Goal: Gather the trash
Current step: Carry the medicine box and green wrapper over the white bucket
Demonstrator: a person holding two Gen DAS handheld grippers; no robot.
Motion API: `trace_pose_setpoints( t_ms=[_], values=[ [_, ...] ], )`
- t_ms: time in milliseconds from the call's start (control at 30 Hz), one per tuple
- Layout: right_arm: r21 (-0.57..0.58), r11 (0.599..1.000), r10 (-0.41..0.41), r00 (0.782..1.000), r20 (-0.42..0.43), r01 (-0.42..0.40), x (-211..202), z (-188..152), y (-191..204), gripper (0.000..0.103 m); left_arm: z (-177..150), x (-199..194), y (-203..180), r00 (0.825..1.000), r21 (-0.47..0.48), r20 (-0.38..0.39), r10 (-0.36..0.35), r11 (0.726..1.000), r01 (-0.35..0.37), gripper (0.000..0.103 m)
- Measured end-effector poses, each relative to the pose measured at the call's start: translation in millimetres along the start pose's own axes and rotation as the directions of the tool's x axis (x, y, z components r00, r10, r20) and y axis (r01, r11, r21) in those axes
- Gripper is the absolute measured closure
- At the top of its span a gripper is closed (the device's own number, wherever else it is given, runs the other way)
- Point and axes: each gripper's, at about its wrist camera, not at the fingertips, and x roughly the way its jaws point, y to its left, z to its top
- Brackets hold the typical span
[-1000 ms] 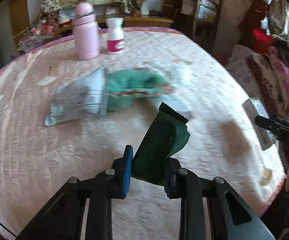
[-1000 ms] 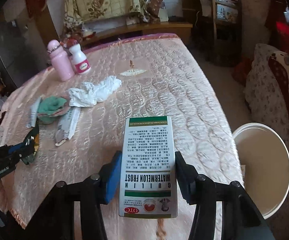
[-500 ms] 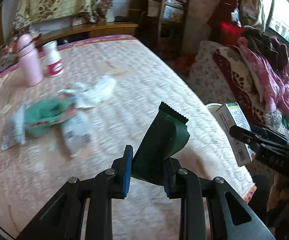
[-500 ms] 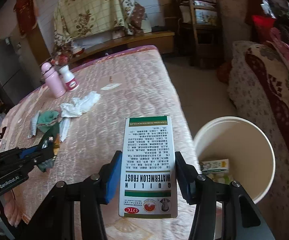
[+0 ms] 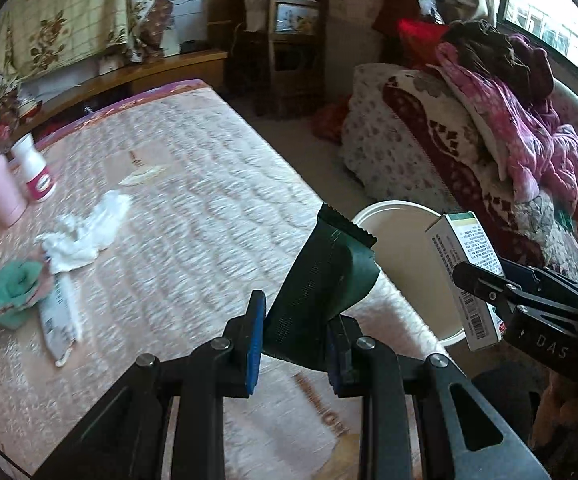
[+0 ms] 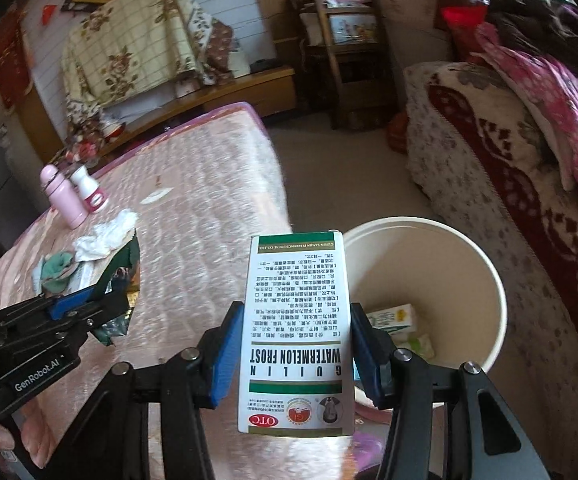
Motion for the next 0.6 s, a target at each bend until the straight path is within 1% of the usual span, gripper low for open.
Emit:
trace_pose_setpoints(
  t_ms=[167, 400, 600],
  values=[
    [0.031, 0.999, -0.036, 0.999, 0.004, 0.036, -1.7, 0.6, -22.9, 0.049, 9.7, 10.6, -19.9, 1.000, 0.026, -0.003, -0.016, 1.000, 0.016, 0.075],
    [0.062, 0.994, -0.088, 0.996, 0.005, 0.087, -1.0, 2.6, -46.8, 0.049, 19.4, 29.6, -40.8, 0.997, 0.016, -0.032, -0.066, 0.998, 0.066, 0.075],
    [0.090, 0.990, -0.111, 0.994, -0.004, 0.111, 3.5, 2.6, -63.4, 0.049, 25.3, 43.5, -58.1, 0.994, 0.015, -0.055, -0.099, 0.995, 0.100, 0.075]
  ],
)
